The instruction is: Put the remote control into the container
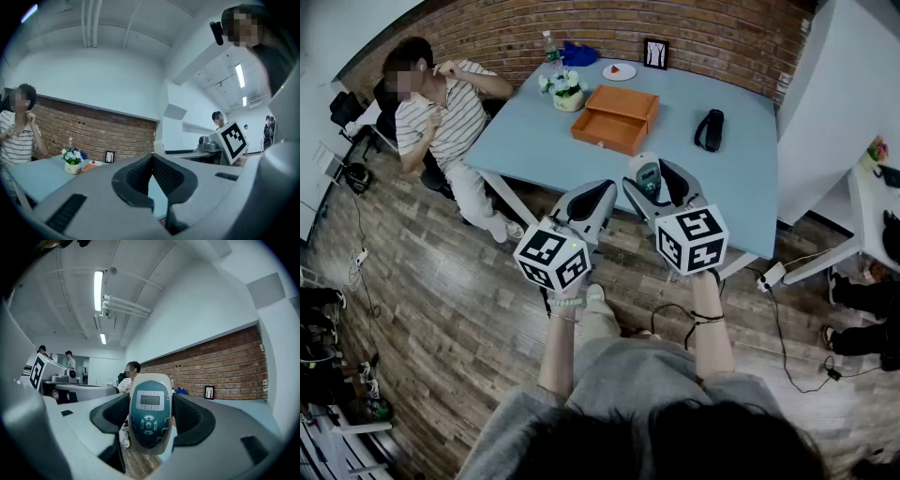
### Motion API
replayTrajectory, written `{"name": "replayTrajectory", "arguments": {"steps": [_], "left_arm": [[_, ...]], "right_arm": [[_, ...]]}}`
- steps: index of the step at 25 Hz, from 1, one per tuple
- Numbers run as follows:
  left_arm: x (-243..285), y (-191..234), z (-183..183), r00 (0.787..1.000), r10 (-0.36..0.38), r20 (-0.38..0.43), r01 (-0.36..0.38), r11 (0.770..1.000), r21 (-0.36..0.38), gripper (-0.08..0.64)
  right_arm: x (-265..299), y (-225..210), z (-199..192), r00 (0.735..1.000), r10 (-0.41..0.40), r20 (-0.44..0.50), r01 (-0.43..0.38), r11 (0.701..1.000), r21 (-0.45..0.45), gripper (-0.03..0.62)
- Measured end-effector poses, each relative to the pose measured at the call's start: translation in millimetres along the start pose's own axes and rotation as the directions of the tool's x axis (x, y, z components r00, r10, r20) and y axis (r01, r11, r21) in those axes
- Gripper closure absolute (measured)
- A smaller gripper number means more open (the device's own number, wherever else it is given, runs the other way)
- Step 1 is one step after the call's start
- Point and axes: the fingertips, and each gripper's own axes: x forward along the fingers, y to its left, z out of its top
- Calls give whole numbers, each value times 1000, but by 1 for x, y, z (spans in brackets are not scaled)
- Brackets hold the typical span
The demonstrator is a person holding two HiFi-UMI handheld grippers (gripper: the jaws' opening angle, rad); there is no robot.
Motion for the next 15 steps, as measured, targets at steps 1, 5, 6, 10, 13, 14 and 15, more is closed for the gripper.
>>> {"name": "replayTrajectory", "arguments": {"steps": [1,5,6,10,13,14,15], "left_arm": [[0,-1,-1,1000,0,-1,0,1000,0,557],[1,-4,-3,1000,-3,-5,3,1000,1,557],[2,-4,-3,1000,-4,-7,4,1000,1,557],[6,-4,-6,1000,-5,-12,5,1000,1,557],[9,-4,-7,1000,-3,-15,3,1000,2,557],[10,-3,-7,1000,-2,-18,2,1000,1,557],[11,-2,-8,1000,0,-22,0,1000,0,557]], "right_arm": [[-1,0,-1,1000,1,-1,-1,1000,2,308],[-3,-1,-4,1000,0,-8,0,1000,2,308],[-3,-2,-5,1000,-1,-11,1,1000,0,308],[-2,-7,-9,1000,-5,-18,5,1000,3,308],[-1,-12,-9,1000,-6,-19,6,1000,15,308],[-1,-13,-10,1000,-6,-19,6,1000,20,308],[0,-14,-10,1000,-5,-21,5,1000,24,308]]}}
